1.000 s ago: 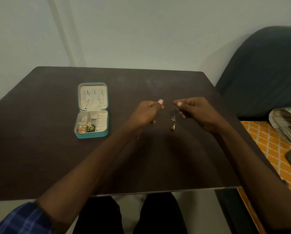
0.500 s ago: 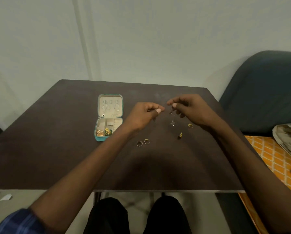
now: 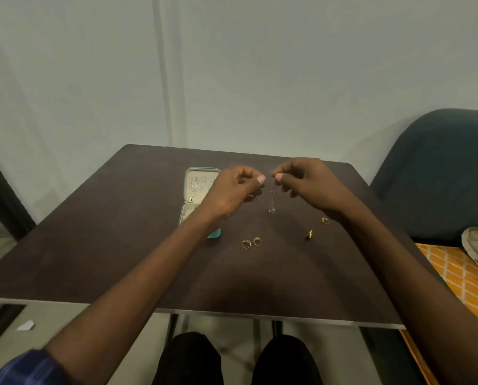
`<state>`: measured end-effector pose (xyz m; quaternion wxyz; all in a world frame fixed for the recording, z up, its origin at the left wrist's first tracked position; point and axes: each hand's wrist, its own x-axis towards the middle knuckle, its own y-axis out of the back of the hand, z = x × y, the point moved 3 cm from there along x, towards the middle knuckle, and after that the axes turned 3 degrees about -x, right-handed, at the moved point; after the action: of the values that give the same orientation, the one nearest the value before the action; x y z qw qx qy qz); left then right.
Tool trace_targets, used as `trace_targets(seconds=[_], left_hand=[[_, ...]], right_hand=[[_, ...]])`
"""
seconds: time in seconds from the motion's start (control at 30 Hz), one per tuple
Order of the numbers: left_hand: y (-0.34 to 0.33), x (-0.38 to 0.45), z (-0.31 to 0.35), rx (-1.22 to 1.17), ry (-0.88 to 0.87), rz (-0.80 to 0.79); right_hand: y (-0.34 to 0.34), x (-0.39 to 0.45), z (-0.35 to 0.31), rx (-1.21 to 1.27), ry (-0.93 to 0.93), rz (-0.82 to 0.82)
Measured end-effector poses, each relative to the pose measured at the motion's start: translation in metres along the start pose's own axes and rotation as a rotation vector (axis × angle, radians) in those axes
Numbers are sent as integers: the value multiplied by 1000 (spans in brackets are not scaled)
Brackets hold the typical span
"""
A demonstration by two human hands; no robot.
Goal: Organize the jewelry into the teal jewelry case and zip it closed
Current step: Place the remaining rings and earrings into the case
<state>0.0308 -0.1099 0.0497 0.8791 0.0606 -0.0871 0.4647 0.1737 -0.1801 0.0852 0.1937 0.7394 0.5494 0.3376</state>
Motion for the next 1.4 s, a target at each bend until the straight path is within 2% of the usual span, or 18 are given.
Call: trace_targets(seconds=[0.27, 0.4, 0.6, 0.77, 0.83, 0.97, 1.03, 1.23, 1.4], left_hand=[[0, -11, 5, 57, -51, -166], [-1, -13, 4, 64, -38, -188], [1, -11, 0, 60, -10, -112], [10, -6, -2, 309, -100, 40], [10, -5, -2, 365, -120, 14], [-2, -11, -4, 98, -1, -205], [-8, -14, -5, -56, 65, -249], [-14, -15, -4, -416, 208, -237], [-14, -13, -5, -442, 231, -227]], right_hand=[[-2, 1, -11, 307, -74, 29], [-3, 0, -15, 330, -66, 37], [-4, -3, -18, 225, -4, 40], [-6, -8, -15, 133, 21, 32], [-7, -8, -14, 142, 8, 47], [-6, -3, -10, 185, -22, 82], [-7, -2, -7, 161, -26, 61], [-7, -12, -1, 123, 34, 81], [-7, -15, -4, 108, 88, -44]])
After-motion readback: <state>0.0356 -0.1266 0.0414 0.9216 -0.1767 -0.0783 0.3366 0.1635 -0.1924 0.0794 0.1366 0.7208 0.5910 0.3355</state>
